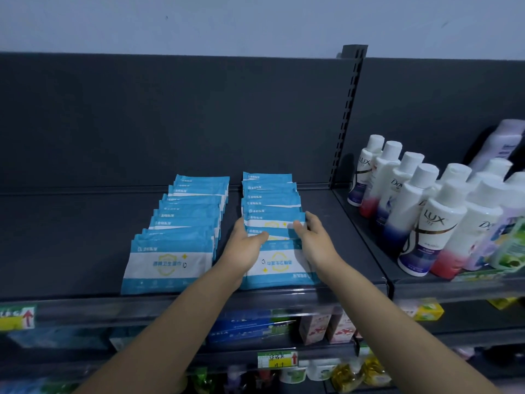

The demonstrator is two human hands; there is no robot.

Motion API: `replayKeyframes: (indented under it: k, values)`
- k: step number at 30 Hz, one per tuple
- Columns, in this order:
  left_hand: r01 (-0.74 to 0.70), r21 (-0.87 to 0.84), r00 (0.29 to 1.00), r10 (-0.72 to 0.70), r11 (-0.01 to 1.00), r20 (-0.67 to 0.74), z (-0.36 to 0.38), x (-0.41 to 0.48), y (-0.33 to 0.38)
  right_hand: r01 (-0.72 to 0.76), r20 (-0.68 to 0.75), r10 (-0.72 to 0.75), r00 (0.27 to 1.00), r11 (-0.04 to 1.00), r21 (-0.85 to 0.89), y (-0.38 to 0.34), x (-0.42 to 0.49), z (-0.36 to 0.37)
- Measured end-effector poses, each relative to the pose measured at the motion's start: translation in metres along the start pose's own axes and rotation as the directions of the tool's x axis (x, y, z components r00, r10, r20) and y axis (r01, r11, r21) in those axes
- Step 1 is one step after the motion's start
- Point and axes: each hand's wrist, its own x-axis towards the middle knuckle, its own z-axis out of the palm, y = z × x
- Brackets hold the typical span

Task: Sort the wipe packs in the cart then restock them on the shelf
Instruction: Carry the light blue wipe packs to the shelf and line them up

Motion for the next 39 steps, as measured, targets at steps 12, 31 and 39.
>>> replayKeyframes:
  k: [12,31,39]
  values:
    - [0.096,-0.130,0.995,-0.090,0.987,0.051,-0.002,0.035,0.012,0.004,0.055,-0.006,0.998,0.999,0.039,-0.020,0.002,0.008]
    - [-0.374,0.922,0.812,0.516,0.101,0.273,-0.076,-0.029,0.018,0.243,0.074,-0.387,0.919,0.408,-0.880,-0.021,-0.035,0.022]
    - [-0.546,0.822,0.688,0.473,-0.162,0.550,-0.084,-0.107,0.003,-0.040,-0.140,-0.468,0.873,0.216,-0.975,-0.001,-0.190,0.026]
